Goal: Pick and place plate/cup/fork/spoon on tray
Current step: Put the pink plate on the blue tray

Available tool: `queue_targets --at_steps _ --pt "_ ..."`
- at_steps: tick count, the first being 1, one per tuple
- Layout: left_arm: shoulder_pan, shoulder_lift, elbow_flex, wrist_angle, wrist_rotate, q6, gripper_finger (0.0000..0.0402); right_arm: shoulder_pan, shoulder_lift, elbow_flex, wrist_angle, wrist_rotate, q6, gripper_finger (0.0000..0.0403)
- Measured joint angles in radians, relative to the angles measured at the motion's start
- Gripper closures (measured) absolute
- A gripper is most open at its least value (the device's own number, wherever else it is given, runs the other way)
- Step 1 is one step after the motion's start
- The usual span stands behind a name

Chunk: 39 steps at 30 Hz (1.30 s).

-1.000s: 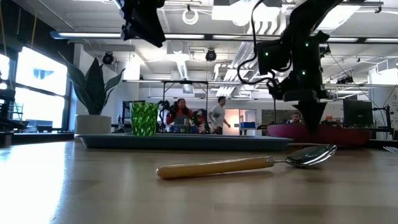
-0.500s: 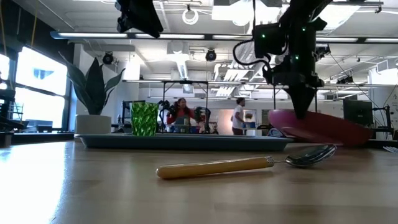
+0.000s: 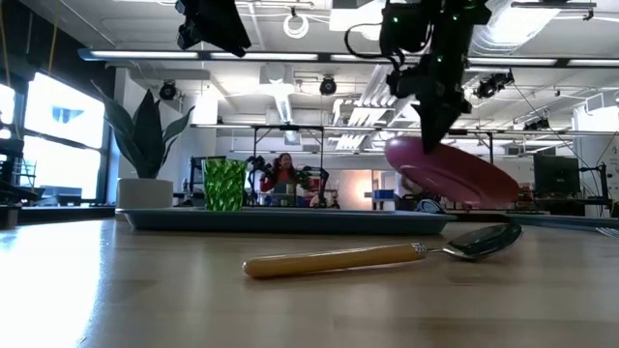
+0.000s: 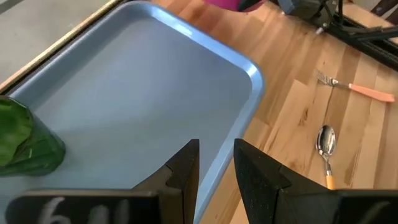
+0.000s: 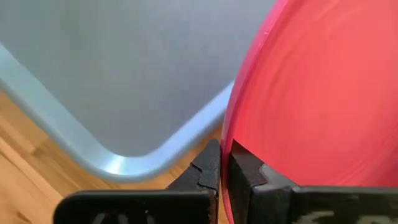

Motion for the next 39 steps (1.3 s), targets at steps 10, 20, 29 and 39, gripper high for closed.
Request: queue_targets --at_steps 10,20,29,39 --pt "-0.002 -0.095 0.000 -0.052 -0.080 -0.030 0.0312 0.011 0.000 0.151 0.059 0.045 -0.398 0.0403" --pt "-0.002 -0.188 0.000 -0.113 -0.218 -0.059 0.0312 0.060 0.007 0.196 0.124 0.024 -0.750 0.0403" --pt "0.002 -0.233 0.000 -0.117 -0.272 -0.042 0.0312 0.140 0.091 0.192 0.183 0.021 -1.050 0.0403" --pt "0.002 -0.233 0.000 -0.136 -0.272 -0.042 0.0312 0.221 0.218 0.191 0.196 0.035 -1.135 0.0403"
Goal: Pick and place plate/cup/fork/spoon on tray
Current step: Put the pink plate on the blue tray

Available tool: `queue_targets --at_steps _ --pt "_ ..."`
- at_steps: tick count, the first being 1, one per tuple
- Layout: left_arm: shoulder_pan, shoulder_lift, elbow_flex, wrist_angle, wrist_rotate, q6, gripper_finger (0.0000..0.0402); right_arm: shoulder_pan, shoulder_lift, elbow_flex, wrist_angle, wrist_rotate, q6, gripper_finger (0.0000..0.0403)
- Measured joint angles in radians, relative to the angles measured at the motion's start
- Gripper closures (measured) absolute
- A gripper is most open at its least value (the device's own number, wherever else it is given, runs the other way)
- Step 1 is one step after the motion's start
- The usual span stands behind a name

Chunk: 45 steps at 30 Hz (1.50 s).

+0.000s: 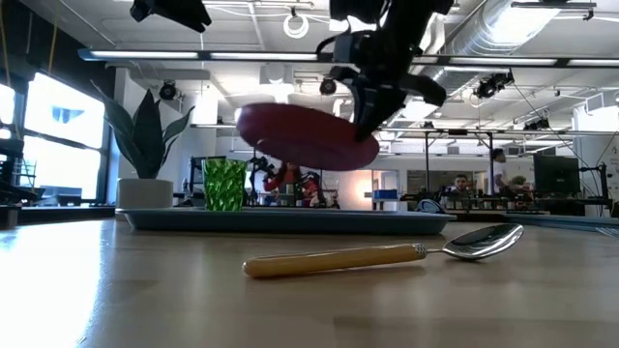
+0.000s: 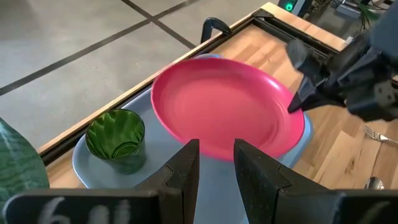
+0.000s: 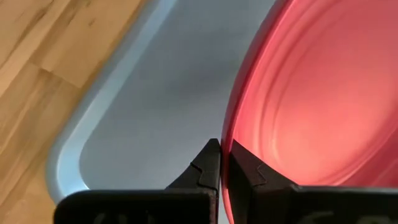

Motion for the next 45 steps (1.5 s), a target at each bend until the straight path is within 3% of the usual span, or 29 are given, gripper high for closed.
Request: queue_targets --at_steps 18,45 --pt "0.000 0.000 0.000 -0.002 0.001 0.001 0.0312 0.009 0.178 0.000 0.077 -0.041 -0.035 0.0403" --pt "-0.002 0.001 0.000 -0.013 0.009 0.000 0.0312 -0.022 0.219 -0.001 0.120 -0.141 -0.014 0.0399"
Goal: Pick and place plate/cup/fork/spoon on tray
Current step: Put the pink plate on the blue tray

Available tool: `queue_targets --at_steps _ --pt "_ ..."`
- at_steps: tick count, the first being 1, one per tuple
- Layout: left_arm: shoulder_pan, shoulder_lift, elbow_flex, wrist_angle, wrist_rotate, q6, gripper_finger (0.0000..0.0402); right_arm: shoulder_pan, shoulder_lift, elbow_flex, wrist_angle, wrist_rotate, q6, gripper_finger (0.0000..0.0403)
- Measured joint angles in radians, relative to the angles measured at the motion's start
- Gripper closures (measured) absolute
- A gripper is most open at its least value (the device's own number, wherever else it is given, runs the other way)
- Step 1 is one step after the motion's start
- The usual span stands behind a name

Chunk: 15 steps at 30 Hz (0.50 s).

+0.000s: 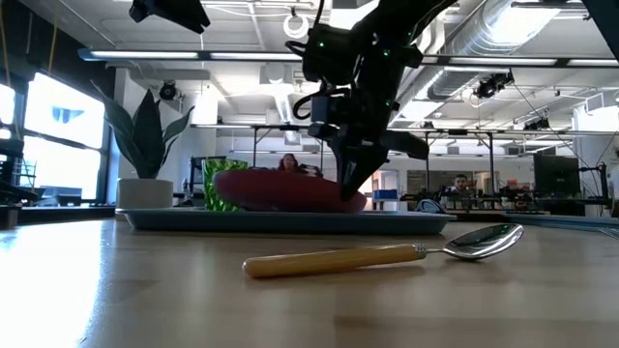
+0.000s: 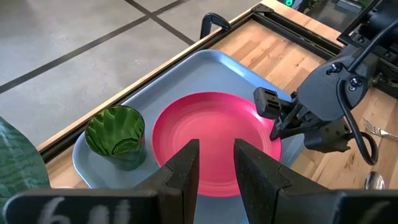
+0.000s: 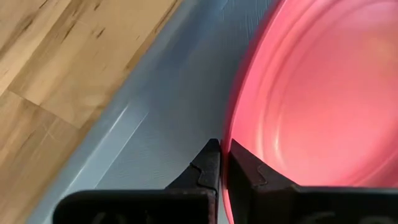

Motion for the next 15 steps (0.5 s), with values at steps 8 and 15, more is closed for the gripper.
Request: queue_targets --at_steps 8,15 --pt "0.000 0.000 0.000 0.000 0.000 0.000 0.0312 0.000 0.000 0.000 0.000 0.006 0.018 0.0371" --pt "0.000 0.000 0.000 0.000 0.000 0.000 0.0312 0.000 0.000 0.003 -0.005 0.010 0.051 0.0362"
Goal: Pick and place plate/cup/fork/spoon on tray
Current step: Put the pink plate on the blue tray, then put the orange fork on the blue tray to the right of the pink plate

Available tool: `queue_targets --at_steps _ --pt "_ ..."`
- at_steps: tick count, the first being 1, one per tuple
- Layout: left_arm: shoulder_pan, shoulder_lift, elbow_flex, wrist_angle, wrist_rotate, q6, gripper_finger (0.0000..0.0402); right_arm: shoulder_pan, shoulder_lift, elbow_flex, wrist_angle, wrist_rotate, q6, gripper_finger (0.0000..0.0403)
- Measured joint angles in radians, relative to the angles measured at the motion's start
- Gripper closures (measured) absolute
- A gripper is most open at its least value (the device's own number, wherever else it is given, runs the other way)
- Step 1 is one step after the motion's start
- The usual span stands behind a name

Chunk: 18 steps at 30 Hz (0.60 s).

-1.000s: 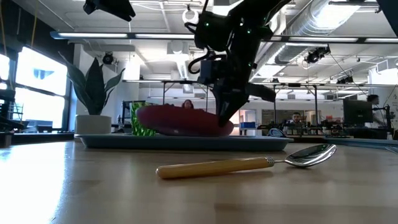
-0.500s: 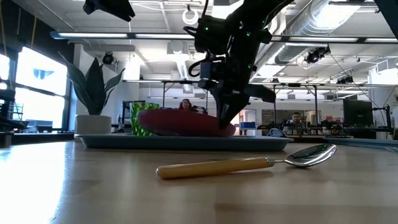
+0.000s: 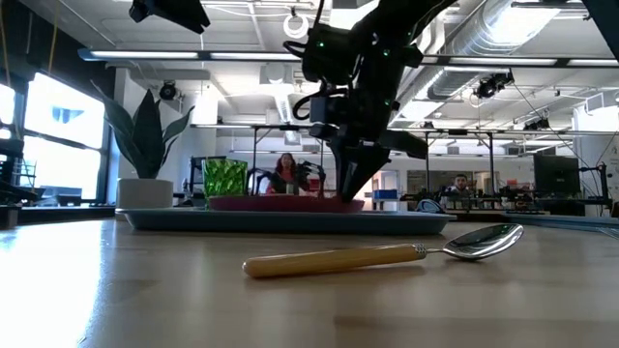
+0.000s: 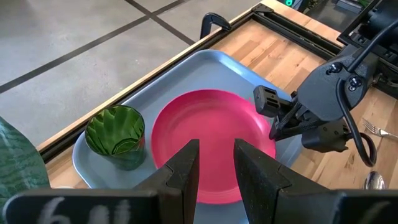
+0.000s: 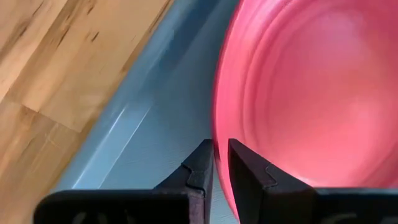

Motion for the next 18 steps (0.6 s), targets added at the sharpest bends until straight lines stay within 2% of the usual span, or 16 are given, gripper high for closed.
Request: queue_targets --at_steps 10,13,18 --pt "0.000 0.000 0.000 0.000 0.000 0.000 0.0312 0.003 -0.001 0.089 -0.091 -0.007 0.163 0.0361" --pt "0.000 0.000 0.000 -0.011 0.000 0.000 0.0312 0.003 -0.001 0.137 -0.141 -0.009 0.290 0.0361" --pt "0.000 0.000 0.000 -0.015 0.015 0.000 0.0312 0.003 -0.001 0.228 -0.300 -0.014 0.596 0.0361"
